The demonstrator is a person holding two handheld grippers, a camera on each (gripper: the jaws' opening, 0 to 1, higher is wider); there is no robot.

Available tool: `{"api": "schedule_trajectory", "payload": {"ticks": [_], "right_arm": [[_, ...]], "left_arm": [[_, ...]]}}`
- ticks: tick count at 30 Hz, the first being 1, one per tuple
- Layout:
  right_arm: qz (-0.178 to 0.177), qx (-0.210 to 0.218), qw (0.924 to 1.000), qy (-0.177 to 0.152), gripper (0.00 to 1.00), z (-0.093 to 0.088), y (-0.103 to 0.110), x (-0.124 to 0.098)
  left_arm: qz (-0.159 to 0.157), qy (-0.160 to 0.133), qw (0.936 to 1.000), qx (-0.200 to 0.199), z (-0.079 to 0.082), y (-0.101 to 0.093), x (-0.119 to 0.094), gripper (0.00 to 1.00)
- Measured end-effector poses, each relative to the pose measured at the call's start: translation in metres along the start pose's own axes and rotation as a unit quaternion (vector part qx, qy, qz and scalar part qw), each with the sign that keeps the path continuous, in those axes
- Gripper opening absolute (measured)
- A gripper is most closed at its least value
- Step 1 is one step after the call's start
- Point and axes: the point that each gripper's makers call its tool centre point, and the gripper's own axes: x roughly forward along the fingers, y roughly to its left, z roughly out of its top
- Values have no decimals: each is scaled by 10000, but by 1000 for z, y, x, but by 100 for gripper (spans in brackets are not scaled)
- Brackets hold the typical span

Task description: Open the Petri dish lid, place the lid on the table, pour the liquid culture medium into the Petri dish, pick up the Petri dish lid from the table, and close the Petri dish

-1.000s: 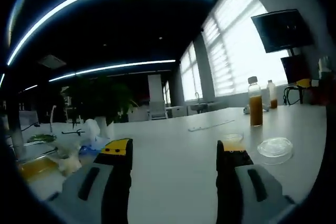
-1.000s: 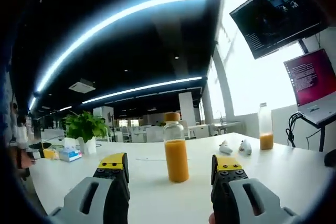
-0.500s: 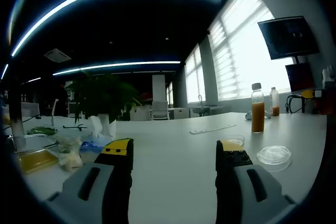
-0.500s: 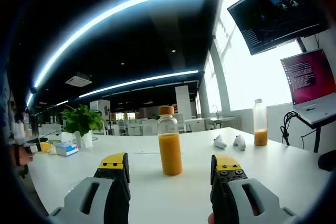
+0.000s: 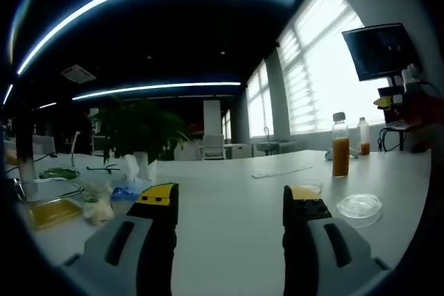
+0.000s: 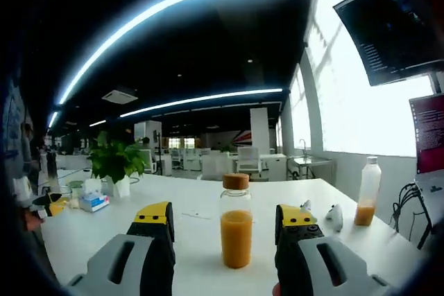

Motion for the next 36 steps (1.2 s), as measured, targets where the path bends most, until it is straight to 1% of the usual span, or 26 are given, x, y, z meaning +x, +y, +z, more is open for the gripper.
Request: {"api": "schedule_trajectory", "payload": {"ticks": [2,3,4,7,9,11,15,18,21,26,30,33,36], "right_arm": [[73,50,10000,-42,53,9,1,9],[147,247,9996,-49,53,12,4,13],[190,317,9993,-59,53,16,4,18],[215,324,9992,-50,53,25,4,33],[213,177,9996,-12,53,28,4,44],[204,123,9997,103,53,26,2,55],[273,97,9994,191,53,21,-1,70],[278,156,9989,350,53,10,-4,82],[217,115,9983,522,53,-3,-9,97],[193,-11,9975,679,52,-12,-10,118],[133,-35,9969,776,52,-18,-13,126],[139,-6,9969,779,52,-19,-15,133],[146,-118,9962,855,52,-22,-15,140]], "left_arm": [[-10,3,10000,-6,1,1,-1,52],[-4,-20,10000,-19,2,2,-1,52],[-1,-41,10000,-33,3,2,-1,52],[-3,-55,10000,-75,5,3,-1,52],[-20,-70,9999,-72,5,1,-2,52],[-27,-39,10000,-51,3,0,-3,52],[-52,-22,9999,-136,2,-3,-7,52],[-97,-3,9999,-139,2,-7,-10,52],[-121,6,9999,-108,2,-10,-11,52],[-183,16,9998,-126,2,-15,-14,52],[-321,43,9994,-106,3,-23,-18,52],[-418,72,9990,-106,3,-27,-20,52],[-558,95,9983,-128,3,-34,-21,52]]}}
